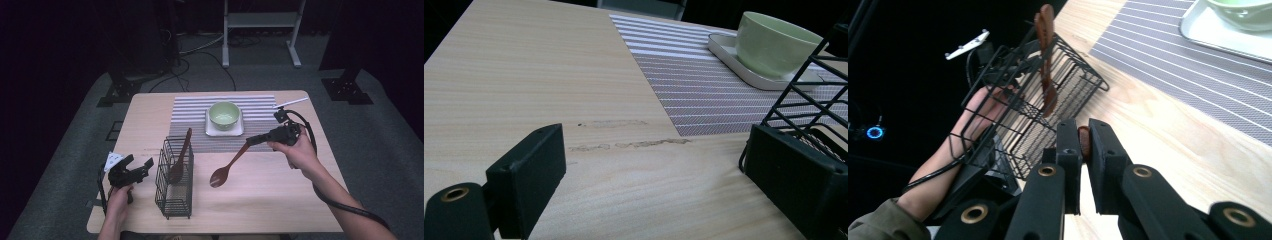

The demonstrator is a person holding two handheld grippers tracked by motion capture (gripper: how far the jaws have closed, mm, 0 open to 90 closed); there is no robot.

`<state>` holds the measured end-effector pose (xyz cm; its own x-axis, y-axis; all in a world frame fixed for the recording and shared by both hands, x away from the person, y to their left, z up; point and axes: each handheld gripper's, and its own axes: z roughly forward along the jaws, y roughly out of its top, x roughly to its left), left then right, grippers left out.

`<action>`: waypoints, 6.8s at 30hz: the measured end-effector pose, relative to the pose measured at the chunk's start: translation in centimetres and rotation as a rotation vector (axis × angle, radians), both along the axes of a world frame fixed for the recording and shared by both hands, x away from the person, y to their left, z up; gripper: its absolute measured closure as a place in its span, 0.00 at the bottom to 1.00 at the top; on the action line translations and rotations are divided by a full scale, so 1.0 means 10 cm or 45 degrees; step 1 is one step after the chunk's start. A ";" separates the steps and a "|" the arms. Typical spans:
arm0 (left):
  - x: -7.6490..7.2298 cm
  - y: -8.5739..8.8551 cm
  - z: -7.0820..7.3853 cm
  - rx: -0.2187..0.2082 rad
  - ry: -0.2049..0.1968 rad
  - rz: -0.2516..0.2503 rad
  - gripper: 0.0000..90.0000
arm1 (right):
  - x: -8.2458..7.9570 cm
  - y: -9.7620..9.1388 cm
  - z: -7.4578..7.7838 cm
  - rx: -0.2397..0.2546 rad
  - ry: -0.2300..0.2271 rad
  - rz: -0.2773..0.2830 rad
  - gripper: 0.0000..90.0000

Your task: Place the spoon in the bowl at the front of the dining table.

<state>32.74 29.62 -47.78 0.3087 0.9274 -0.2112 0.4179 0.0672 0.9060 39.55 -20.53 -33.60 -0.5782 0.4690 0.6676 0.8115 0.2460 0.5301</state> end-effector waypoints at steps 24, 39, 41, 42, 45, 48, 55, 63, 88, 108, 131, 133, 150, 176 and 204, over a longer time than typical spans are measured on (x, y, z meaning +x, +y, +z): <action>0.00 0.01 0.00 -0.012 0.005 0.005 0.10 | 0.21 -0.12 -0.20 -0.023 0.043 -0.085 0.93; 0.00 0.01 0.00 -0.012 0.004 0.002 0.10 | 0.30 -0.09 -0.18 -0.012 0.036 -0.112 0.93; 0.00 0.01 0.00 -0.013 0.004 0.002 0.10 | 0.32 -0.09 -0.17 -0.012 0.030 -0.115 0.93; 0.00 0.01 0.00 -0.014 0.004 0.003 0.10 | 0.33 -0.08 -0.17 -0.011 0.029 -0.117 0.93; 0.00 0.01 0.00 -0.013 0.004 0.002 0.10 | 0.35 -0.07 -0.16 -0.011 0.025 -0.120 0.93; 0.00 0.01 0.00 -0.011 0.004 0.000 0.10 | 0.37 -0.06 -0.16 -0.012 0.022 -0.125 0.93; 0.00 0.01 0.00 -0.011 0.003 -0.001 0.10 | 0.42 -0.06 -0.18 -0.007 0.027 -0.149 0.93; 0.00 0.01 0.00 -0.014 0.004 0.000 0.10 | 0.50 -0.06 -0.20 -0.021 0.026 -0.173 0.93; 0.00 0.00 0.00 -0.010 0.004 -0.003 0.10 | 0.69 -0.05 -0.18 -0.039 0.010 -0.238 0.93; 0.00 0.00 0.00 -0.014 0.005 -0.002 0.10 | 0.86 -0.05 -0.23 -0.026 0.003 -0.314 0.93; 0.00 0.00 0.00 -0.011 0.005 -0.005 0.10 | 1.03 -0.08 -0.31 -0.016 0.007 -0.380 0.93; 0.00 0.00 0.00 -0.010 0.006 -0.005 0.10 | 1.04 -0.07 -0.32 -0.017 0.012 -0.384 0.93; 0.00 0.00 0.00 -0.012 0.005 -0.004 0.10 | 1.12 -0.12 -0.32 0.006 0.017 -0.423 0.93; 0.00 0.01 0.00 -0.021 0.005 0.001 0.10 | 1.26 -0.13 -0.03 0.050 -0.046 -0.487 0.93; 0.00 0.01 0.00 -0.018 0.006 -0.003 0.10 | 1.37 -0.27 -0.03 0.038 -0.054 -0.606 0.93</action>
<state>32.77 29.68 -47.80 0.3103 0.9235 -0.2256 0.4221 0.0788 0.9031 53.27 -23.22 -33.86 -0.3309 0.6695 0.6650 0.8077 -0.1634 0.5665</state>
